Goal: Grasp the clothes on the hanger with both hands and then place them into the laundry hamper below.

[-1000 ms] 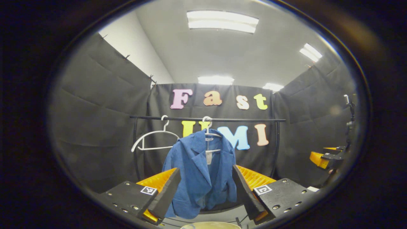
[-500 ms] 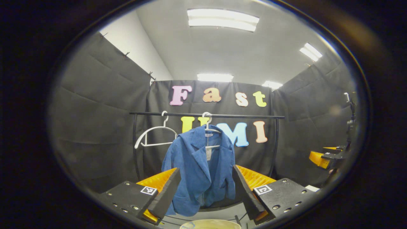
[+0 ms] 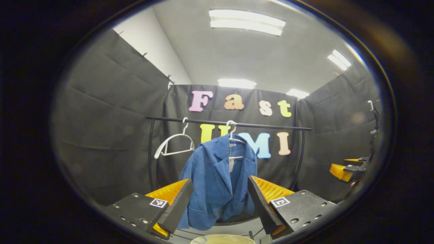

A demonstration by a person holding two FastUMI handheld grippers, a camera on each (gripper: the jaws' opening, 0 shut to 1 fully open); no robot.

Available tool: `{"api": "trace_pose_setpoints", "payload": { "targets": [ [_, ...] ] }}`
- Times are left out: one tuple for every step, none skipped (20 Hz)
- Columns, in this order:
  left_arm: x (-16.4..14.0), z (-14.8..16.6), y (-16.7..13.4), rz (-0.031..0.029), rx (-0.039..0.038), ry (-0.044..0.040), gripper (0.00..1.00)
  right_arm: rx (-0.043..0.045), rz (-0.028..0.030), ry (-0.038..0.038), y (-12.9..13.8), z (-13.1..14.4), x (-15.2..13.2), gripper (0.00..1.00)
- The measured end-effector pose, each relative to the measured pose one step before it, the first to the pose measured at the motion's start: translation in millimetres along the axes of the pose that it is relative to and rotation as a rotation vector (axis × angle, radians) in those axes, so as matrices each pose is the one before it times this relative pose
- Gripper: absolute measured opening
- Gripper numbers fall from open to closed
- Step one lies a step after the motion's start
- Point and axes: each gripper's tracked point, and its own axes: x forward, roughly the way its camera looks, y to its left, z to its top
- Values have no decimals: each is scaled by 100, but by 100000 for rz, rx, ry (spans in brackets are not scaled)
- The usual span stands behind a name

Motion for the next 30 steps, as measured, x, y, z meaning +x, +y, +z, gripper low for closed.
{"api": "trace_pose_setpoints", "payload": {
  "targets": [
    [432,57,204,654,418,89,98,-43,937,-393,310,401,514,94],
    [665,324,186,875,2,-375,98,304,1346,-13,542,324,705,94],
    [489,189,56,1064,-553,-250,98,422,1887,325,828,192,778,94],
    [732,147,-16,1233,-1130,468,94,550,2241,357,798,240,828,94],
    [640,12,-214,1065,-1510,968,96,689,2189,267,685,147,1069,94],
    [833,179,-194,1064,-1644,922,99,701,2335,231,728,225,1222,94],
    [787,98,-105,1490,-1520,456,99,924,2522,442,805,-39,1292,94],
    [886,376,-98,2027,-1394,56,98,1216,2712,58,814,70,1407,94],
    [980,1,-144,1963,-1496,267,98,1244,2877,180,869,-10,1468,94],
    [1017,98,-159,1885,-1376,434,98,1233,2919,726,790,-110,1582,94],
    [1284,80,-313,1195,-1323,284,98,1234,2880,982,658,-340,1491,94],
    [1152,212,-474,861,-1129,-28,98,1107,2645,831,515,-180,1448,94],
    [1150,38,-301,985,-758,-156,98,1152,2269,701,270,-213,1421,94],
    [1149,-209,-351,1129,-187,474,98,1172,2603,994,376,-252,1356,94],
    [1191,-415,-351,957,265,466,98,1511,3130,1363,694,-388,1514,94],
    [1068,-134,-417,1047,767,234,98,1522,3807,1471,708,-385,1419,94],
    [1205,-389,-329,1377,913,456,98,1222,3723,1878,561,-528,1308,94],
    [1161,-454,-349,1078,658,724,98,1068,3102,2028,379,-554,1166,94],
    [988,-508,-515,728,452,1186,98,1226,3118,2101,307,-627,858,94],
    [1040,-553,-327,1271,404,1266,98,1182,3223,1453,303,-448,1100,94],
    [1132,-740,-346,1652,228,1375,89,698,3083,1686,317,-479,1099,94],
    [1131,-787,-330,1734,81,1519,98,100,2370,1314,55,-505,1050,94],
    [1176,-832,-299,1883,46,1493,94,-141,1880,1135,-118,-400,982,94],
    [1033,-675,-173,2110,-89,1440,94,-24,1988,1085,-130,-439,1093,94],
    [905,-705,-113,1908,30,1277,98,13,1323,1249,-90,-471,1135,94],
    [1132,-540,-192,2172,-77,1093,94,340,1563,965,-179,-353,1081,95],
    [1017,-494,-329,1749,-89,891,94,834,1859,1548,83,-496,1018,95],
    [987,-390,-424,1816,-136,774,94,511,1721,1658,26,-378,1036,95],
    [762,-351,-274,1109,-74,491,94,-201,1236,1039,-130,-266,915,96],
    [913,-251,-233,1640,97,546,94,-643,667,276,-192,50,880,95]
  ]
}}
